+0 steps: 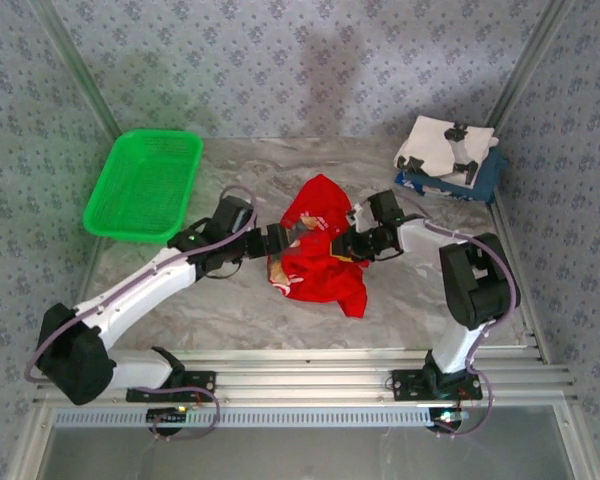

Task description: Fold and stack the t-shirts

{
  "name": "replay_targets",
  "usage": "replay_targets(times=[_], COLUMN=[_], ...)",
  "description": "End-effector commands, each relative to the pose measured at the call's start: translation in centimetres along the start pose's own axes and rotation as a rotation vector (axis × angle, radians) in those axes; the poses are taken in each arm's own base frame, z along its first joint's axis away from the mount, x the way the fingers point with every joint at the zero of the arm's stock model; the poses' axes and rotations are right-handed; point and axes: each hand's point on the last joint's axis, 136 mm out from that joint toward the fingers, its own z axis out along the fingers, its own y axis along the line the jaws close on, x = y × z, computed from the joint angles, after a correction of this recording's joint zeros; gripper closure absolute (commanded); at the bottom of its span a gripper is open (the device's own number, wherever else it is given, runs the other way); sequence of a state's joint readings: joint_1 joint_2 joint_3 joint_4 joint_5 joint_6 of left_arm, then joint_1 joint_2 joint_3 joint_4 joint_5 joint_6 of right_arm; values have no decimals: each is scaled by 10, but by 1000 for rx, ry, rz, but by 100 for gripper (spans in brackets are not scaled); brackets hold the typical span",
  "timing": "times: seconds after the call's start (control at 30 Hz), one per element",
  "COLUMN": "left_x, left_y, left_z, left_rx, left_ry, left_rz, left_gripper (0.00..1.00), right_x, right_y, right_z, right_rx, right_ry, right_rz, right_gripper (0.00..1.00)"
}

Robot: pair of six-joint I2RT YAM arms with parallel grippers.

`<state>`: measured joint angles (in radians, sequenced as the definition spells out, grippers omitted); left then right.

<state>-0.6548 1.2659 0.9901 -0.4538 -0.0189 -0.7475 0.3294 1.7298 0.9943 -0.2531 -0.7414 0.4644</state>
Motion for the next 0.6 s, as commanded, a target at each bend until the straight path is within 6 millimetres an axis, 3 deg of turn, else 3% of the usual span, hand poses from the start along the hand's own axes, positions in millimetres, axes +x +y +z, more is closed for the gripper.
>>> replay_targets(times=[0.0,0.03,0.1,0.17,0.27,0.33,0.4,0.47,0.57], left_x=[-7,-9,-20,-34,-63,-84,-108,-128,-150], left_y=[19,23,32,38,31,26,18,9,-5], left_z=[-18,-22,-34,-46,-65,-74,-83,-90,-98], left_rx=[-47,-56,-82,-104,-102,-102,-93,-72,-40], left_ry=[-42,-48,-76,-107,-163,-195,-228,-255,-289], left_rz=[-6,-11,-10,-2,36,55,62,69,84], left_gripper=[0,0,0,0,0,0,0,0,0], right_x=[-47,-60,-92,-108,-115,-117,-116,-115,-112], right_y=[48,65,113,155,221,254,285,301,311], right_z=[-34,-54,-117,-180,-272,-312,-342,-354,-333], right_rx=[-37,-34,-2,47,166,209,208,172,103], right_ry=[-148,-199,-328,-447,-605,-683,-781,-840,-798], right_rz=[-82,-104,-184,-245,-449,-542,-623,-646,-658], right_gripper=[98,100,100,100,100,100,100,100,100])
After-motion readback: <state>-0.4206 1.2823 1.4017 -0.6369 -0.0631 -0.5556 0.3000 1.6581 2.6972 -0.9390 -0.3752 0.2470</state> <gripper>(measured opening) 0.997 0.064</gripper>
